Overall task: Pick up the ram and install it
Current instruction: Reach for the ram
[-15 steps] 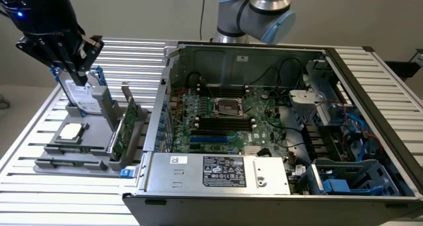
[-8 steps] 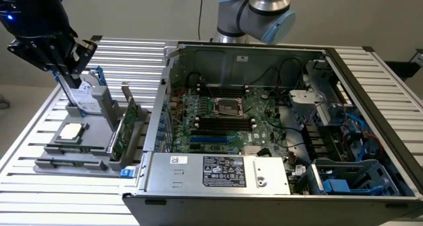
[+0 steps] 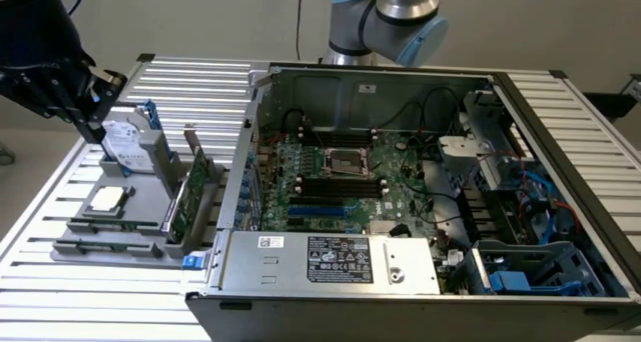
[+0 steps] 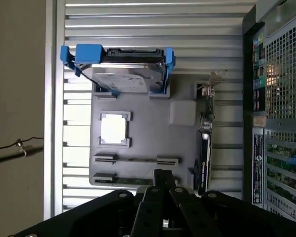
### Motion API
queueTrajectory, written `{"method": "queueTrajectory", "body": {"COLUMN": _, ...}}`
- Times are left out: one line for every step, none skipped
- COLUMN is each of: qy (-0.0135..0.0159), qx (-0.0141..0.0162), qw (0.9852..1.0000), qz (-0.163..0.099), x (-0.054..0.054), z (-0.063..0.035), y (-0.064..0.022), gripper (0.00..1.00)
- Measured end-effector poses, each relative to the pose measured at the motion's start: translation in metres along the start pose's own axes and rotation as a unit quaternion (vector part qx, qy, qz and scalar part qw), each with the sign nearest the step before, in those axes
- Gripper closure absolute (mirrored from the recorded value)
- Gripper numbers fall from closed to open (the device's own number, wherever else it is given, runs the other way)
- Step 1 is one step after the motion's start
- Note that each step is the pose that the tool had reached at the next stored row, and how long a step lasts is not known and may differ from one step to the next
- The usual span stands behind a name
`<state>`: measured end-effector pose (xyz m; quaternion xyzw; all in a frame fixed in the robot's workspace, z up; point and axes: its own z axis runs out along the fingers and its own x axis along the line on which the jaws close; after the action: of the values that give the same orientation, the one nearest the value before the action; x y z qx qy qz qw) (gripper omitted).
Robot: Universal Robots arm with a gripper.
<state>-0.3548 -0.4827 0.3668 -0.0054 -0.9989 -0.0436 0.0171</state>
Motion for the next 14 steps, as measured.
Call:
{"method": "queueTrajectory", "body": {"qy": 0.0, "qx": -0.0001, "qw": 1.0, "qz": 0.0, "x": 0.001, "z": 0.0002, "y": -0.003, "gripper": 0.89}}
{"method": "queueTrajectory", "body": {"qy": 0.0001, "qx": -0.0001, "qw": 1.0, "qz": -0.001, "x": 0.001, "z": 0.0004, "y": -0.0061, "gripper": 0.89}}
{"method": "queueTrajectory", "body": {"qy": 0.0002, "qx": -0.0002, "qw": 1.0, "qz": -0.001, "x": 0.001, "z": 0.0006, "y": -0.009, "gripper": 0.89}}
{"method": "queueTrajectory", "body": {"qy": 0.0002, "qx": -0.0002, "qw": 1.0, "qz": -0.002, "x": 0.002, "z": 0.0012, "y": -0.0115, "gripper": 0.89}}
{"method": "queueTrajectory", "body": {"qy": 0.0003, "qx": -0.0002, "qw": 1.0, "qz": -0.002, "x": 0.002, "z": 0.0019, "y": -0.0136, "gripper": 0.89}}
{"method": "queueTrajectory", "body": {"qy": 0.0006, "qx": -0.0002, "qw": 1.0, "qz": -0.003, "x": 0.002, "z": 0.0026, "y": -0.0152, "gripper": 0.89}}
{"method": "queueTrajectory", "body": {"qy": 0.001, "qx": -0.0001, "qw": 1.0, "qz": -0.004, "x": 0.002, "z": 0.0033, "y": -0.0162, "gripper": 0.89}}
{"method": "queueTrajectory", "body": {"qy": 0.0015, "qx": -0.0001, "qw": 1.0, "qz": -0.006, "x": 0.002, "z": 0.0039, "y": -0.0166, "gripper": 0.89}}
{"method": "queueTrajectory", "body": {"qy": 0.0021, "qx": 0.0, "qw": 1.0, "qz": -0.008, "x": 0.003, "z": 0.0044, "y": -0.017, "gripper": 0.89}}
{"method": "queueTrajectory", "body": {"qy": 0.0027, "qx": 0.0001, "qw": 0.9999, "qz": -0.01, "x": 0.003, "z": 0.0048, "y": -0.0172, "gripper": 0.89}}
{"method": "queueTrajectory", "body": {"qy": 0.0035, "qx": 0.0003, "qw": 0.9999, "qz": -0.013, "x": 0.003, "z": 0.005, "y": -0.0173, "gripper": 0.89}}
{"method": "queueTrajectory", "body": {"qy": 0.0041, "qx": 0.0006, "qw": 0.9999, "qz": -0.015, "x": 0.003, "z": 0.0053, "y": -0.0174, "gripper": 0.89}}
{"method": "queueTrajectory", "body": {"qy": 0.0048, "qx": 0.001, "qw": 0.9998, "qz": -0.018, "x": 0.003, "z": 0.0055, "y": -0.0175, "gripper": 0.89}}
{"method": "queueTrajectory", "body": {"qy": 0.0054, "qx": 0.0016, "qw": 0.9998, "qz": -0.02, "x": 0.003, "z": 0.0059, "y": -0.0176, "gripper": 0.89}}
